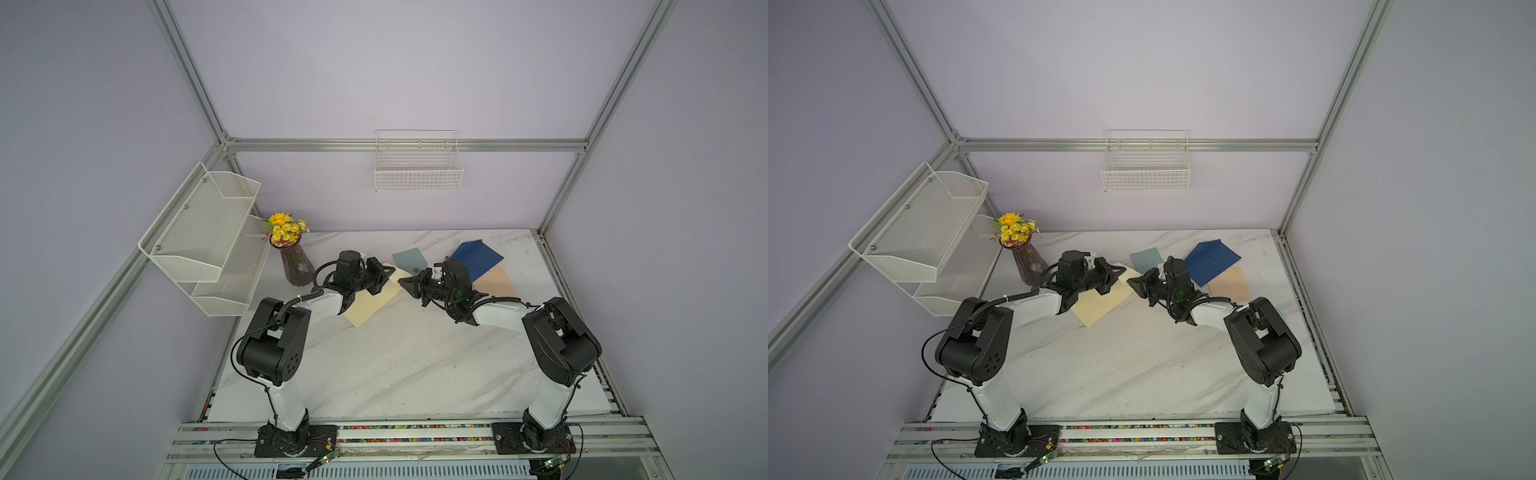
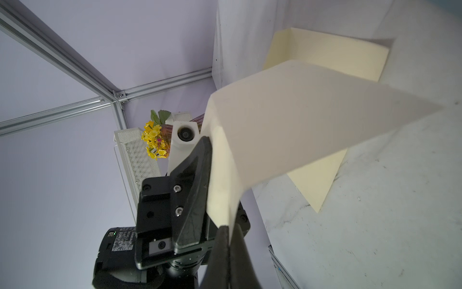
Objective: Fold the letter paper in half and place it into the envelope
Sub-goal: Fold the letter paper at the center of the board.
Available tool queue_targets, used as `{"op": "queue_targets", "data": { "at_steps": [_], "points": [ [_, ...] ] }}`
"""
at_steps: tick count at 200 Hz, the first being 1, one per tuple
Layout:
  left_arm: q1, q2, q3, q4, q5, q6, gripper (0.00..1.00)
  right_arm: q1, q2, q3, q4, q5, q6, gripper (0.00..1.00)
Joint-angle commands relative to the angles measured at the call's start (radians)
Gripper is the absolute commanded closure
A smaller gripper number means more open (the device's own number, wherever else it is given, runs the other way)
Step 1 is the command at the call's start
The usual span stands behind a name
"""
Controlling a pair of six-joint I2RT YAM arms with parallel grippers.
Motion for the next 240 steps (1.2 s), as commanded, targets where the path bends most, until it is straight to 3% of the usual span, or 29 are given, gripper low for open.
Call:
{"op": "queue_targets", "data": {
  "at_steps": [1,18,61,86,121,181,199,210,240],
  "points": [
    [-0.007,-0.006,-0.002,0.067,-0.004,-0.014,1.00,0.005,0.007,-0.010,0.047,0.017,0.018,0.68],
    [-0.007,-0.013,-0.003,0.063,-0.001,-0.014,1.00,0.003,0.010,-0.009,0.049,0.024,0.014,0.59],
    [-0.007,-0.049,-0.036,0.060,0.004,-0.015,1.00,-0.018,0.026,-0.004,0.049,0.028,0.002,0.62],
    [-0.007,-0.066,-0.058,0.062,0.008,-0.015,1.00,-0.027,0.032,-0.005,0.050,0.028,0.003,0.72],
    [-0.007,-0.075,-0.070,0.068,0.010,-0.017,1.00,-0.026,0.038,-0.004,0.053,0.024,0.005,1.00],
    [-0.006,-0.083,-0.063,0.063,0.023,-0.011,1.00,-0.034,0.031,-0.015,0.056,0.021,-0.004,1.00],
    [-0.007,-0.099,-0.074,0.054,0.025,-0.005,1.00,-0.049,0.026,-0.024,0.055,0.021,-0.006,0.73],
    [-0.007,-0.110,-0.086,0.052,0.025,-0.007,1.00,-0.059,0.022,-0.032,0.056,0.020,-0.008,0.62],
    [-0.007,-0.135,-0.111,0.055,0.027,-0.012,1.00,-0.070,0.021,-0.037,0.057,0.021,-0.006,0.59]
  ]
}}
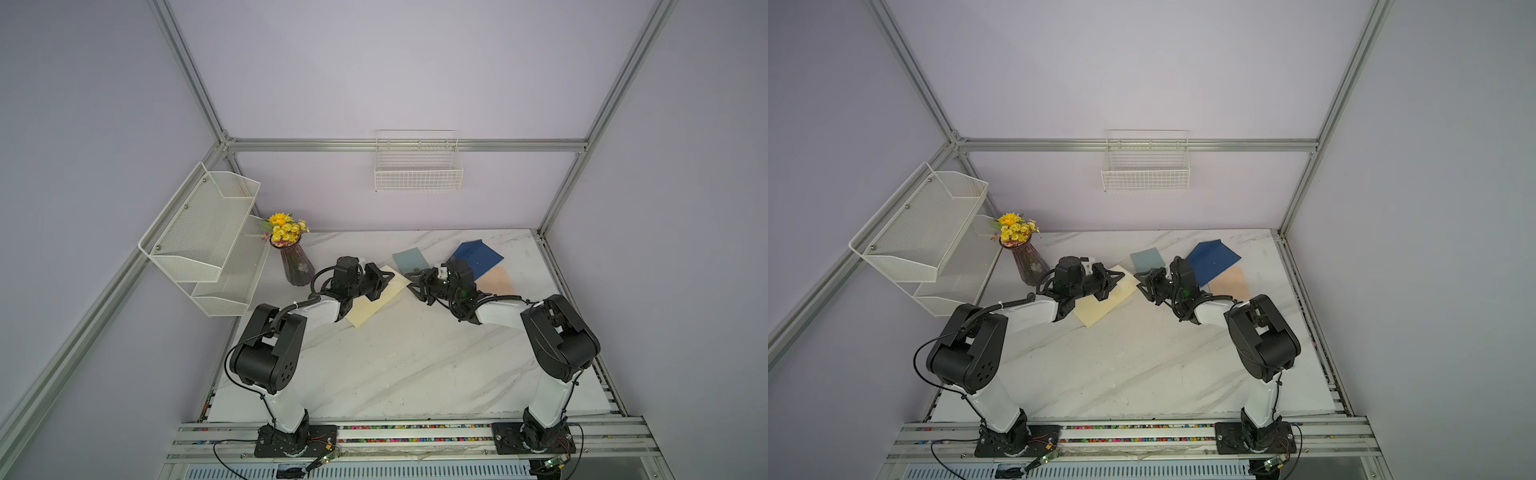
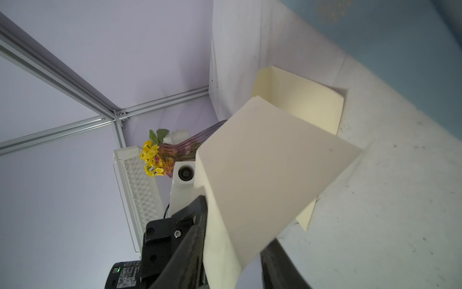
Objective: Fold the letter paper in half and place it into the envelope
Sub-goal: Fold the letter paper at the center of the board.
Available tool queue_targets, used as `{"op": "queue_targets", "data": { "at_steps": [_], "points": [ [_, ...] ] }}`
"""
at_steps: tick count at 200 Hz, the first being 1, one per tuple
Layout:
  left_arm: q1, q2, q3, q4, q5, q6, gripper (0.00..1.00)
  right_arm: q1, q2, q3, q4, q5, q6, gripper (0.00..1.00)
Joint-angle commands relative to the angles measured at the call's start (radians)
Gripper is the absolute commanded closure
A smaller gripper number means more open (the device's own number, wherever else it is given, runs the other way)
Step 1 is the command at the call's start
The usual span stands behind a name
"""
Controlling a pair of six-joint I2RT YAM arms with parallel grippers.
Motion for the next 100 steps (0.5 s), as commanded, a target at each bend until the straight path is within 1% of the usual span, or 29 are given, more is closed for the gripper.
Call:
{"op": "queue_targets", "data": {
  "at_steps": [1,13,26,84,100],
  "points": [
    [-0.003,-0.057,-0.012,0.030,0.015,-0.003,1.00,-0.010,-0.003,-0.008,0.033,0.014,0.014,0.58],
    [-0.002,-0.063,-0.018,0.030,0.019,-0.003,1.00,-0.010,0.001,-0.005,0.033,0.014,0.013,0.59],
    [-0.003,-0.069,-0.019,0.024,0.026,0.005,1.00,-0.010,0.006,-0.002,0.035,0.012,0.015,0.63],
    [-0.003,-0.109,-0.038,-0.010,0.040,0.031,1.00,-0.010,0.009,0.000,0.037,0.019,0.013,1.00],
    [-0.003,-0.122,-0.045,-0.022,0.044,0.038,1.00,-0.010,0.008,0.000,0.036,0.021,0.012,1.00]
  ]
}}
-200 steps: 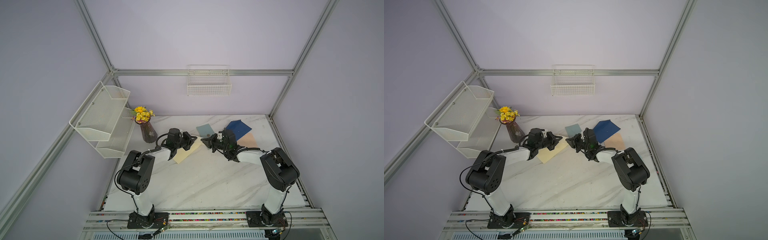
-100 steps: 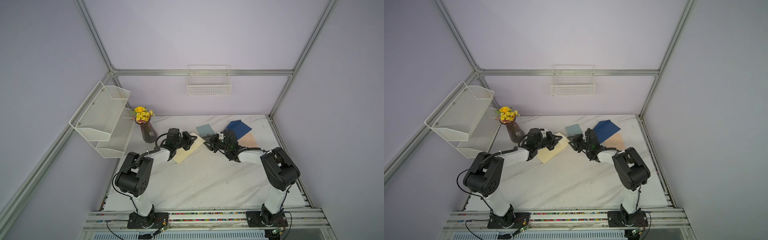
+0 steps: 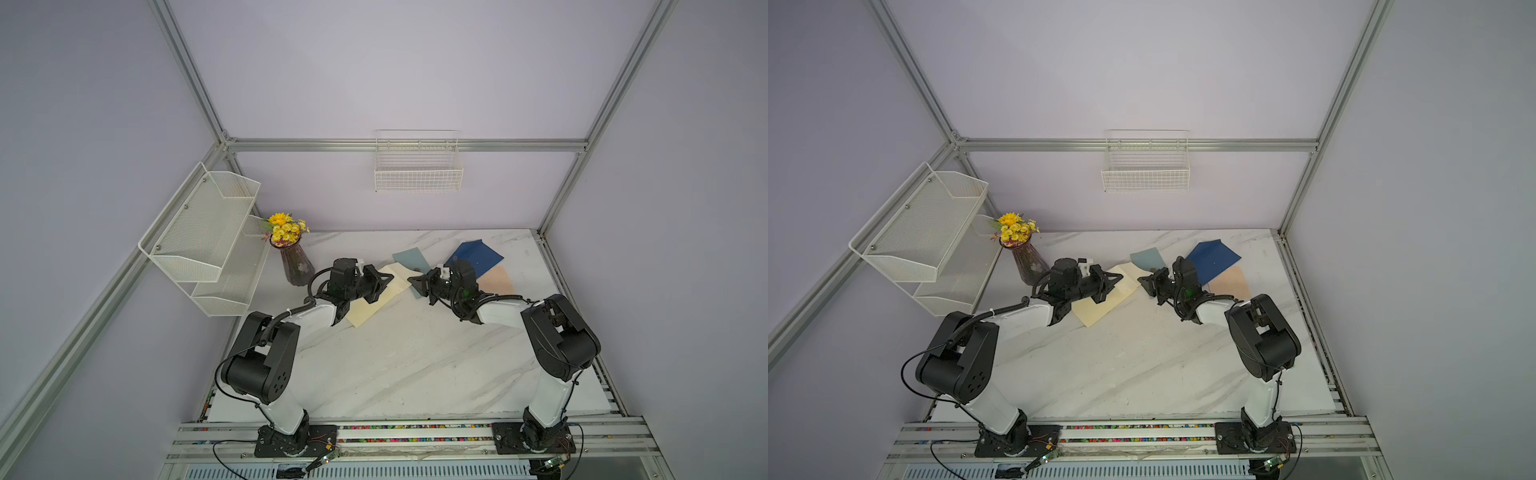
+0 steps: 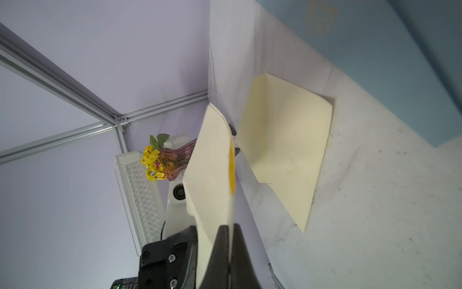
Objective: Fold the letter paper in half and place it into the envelope
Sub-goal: Fold the letter paper at the center of the board.
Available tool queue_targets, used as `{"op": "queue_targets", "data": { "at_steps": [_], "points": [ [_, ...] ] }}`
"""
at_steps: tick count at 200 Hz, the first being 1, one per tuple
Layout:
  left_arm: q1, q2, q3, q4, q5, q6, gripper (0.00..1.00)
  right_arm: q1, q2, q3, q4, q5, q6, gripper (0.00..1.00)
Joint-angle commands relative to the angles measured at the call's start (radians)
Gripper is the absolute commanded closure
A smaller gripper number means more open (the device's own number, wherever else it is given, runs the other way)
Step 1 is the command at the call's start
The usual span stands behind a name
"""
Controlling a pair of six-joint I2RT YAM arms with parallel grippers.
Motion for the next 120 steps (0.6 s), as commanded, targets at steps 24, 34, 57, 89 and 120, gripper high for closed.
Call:
{"op": "queue_targets", "data": {
  "at_steps": [24,34,57,89,120],
  "points": [
    [-0.002,-0.075,-0.011,-0.019,0.026,0.038,1.00,-0.005,0.005,-0.005,0.034,0.023,0.012,1.00],
    [-0.003,-0.083,-0.014,-0.026,0.027,0.041,1.00,-0.007,0.005,-0.004,0.034,0.022,0.010,1.00],
    [-0.003,-0.098,-0.024,-0.034,0.028,0.044,1.00,-0.016,0.005,-0.009,0.040,0.020,0.007,0.77],
    [-0.003,-0.110,-0.035,-0.045,0.029,0.047,1.00,-0.026,0.009,-0.012,0.044,0.016,0.004,0.69],
    [-0.003,-0.113,-0.041,-0.043,0.030,0.047,1.00,-0.031,0.018,-0.008,0.047,0.011,0.004,0.84]
  ]
}}
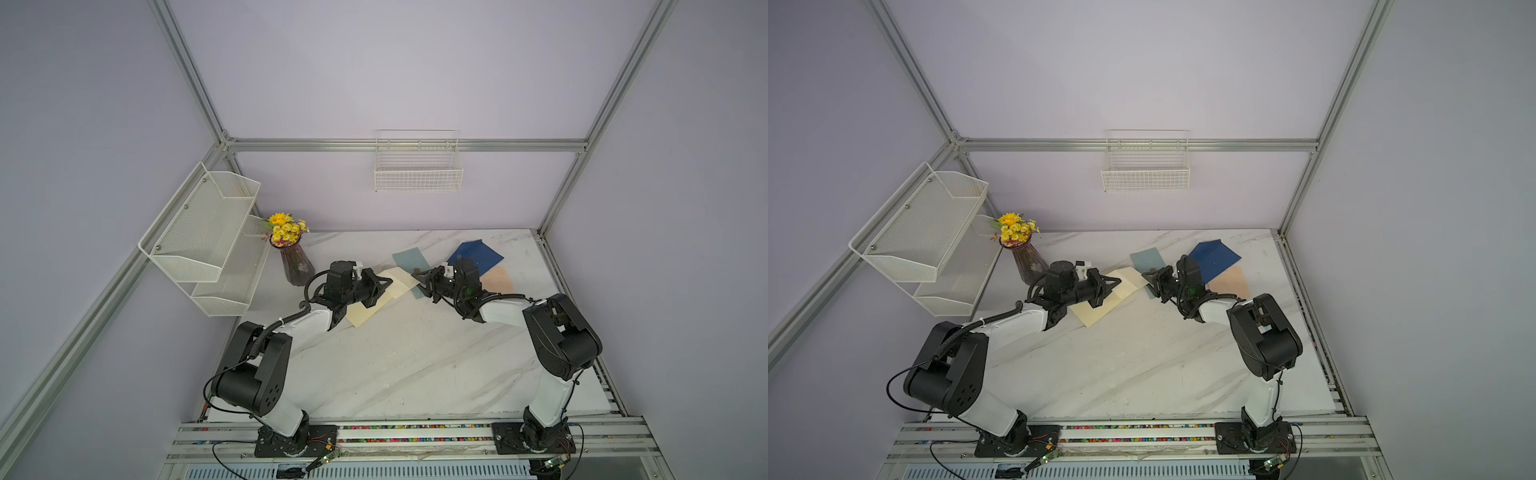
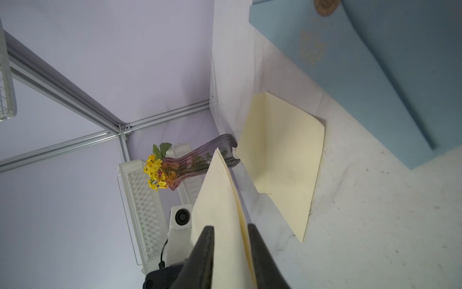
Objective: Fold the letter paper in half and place it into the envelope
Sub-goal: Fold the letter paper at the center of the board.
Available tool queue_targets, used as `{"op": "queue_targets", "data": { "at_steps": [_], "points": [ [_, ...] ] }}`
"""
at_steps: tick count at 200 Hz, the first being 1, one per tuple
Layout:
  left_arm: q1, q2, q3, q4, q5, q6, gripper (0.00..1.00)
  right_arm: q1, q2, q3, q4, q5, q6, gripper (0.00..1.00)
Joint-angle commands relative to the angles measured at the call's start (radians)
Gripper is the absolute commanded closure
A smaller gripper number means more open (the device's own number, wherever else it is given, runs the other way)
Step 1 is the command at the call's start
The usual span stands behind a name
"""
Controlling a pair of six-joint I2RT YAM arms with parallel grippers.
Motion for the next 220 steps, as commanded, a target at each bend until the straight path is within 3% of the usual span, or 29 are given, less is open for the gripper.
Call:
{"op": "queue_targets", "data": {
  "at_steps": [1,24,81,92,100,121,170,220],
  "points": [
    [-0.001,-0.037,-0.001,0.016,0.011,0.021,1.00,-0.004,0.018,-0.005,0.043,0.008,0.016,0.85],
    [-0.002,-0.037,-0.001,0.014,0.013,0.023,1.00,-0.003,0.020,-0.007,0.044,0.004,0.016,1.00],
    [-0.002,-0.056,-0.003,-0.016,0.023,0.045,1.00,-0.021,0.009,-0.015,0.043,-0.002,0.010,1.00],
    [-0.002,-0.062,-0.009,-0.022,0.023,0.050,1.00,-0.025,0.006,-0.019,0.043,-0.002,0.008,0.77],
    [-0.001,-0.069,-0.015,-0.023,0.024,0.051,1.00,-0.027,0.004,-0.023,0.043,-0.001,0.008,0.67],
    [-0.002,-0.081,-0.028,-0.029,0.025,0.056,1.00,-0.029,0.004,-0.024,0.044,0.000,0.005,0.63],
    [-0.001,-0.094,-0.041,-0.033,0.032,0.062,1.00,-0.029,-0.001,-0.034,0.048,0.004,0.007,1.00],
    [-0.002,-0.089,-0.030,-0.038,0.040,0.072,1.00,-0.029,-0.008,-0.045,0.048,0.008,0.005,1.00]
  ]
}}
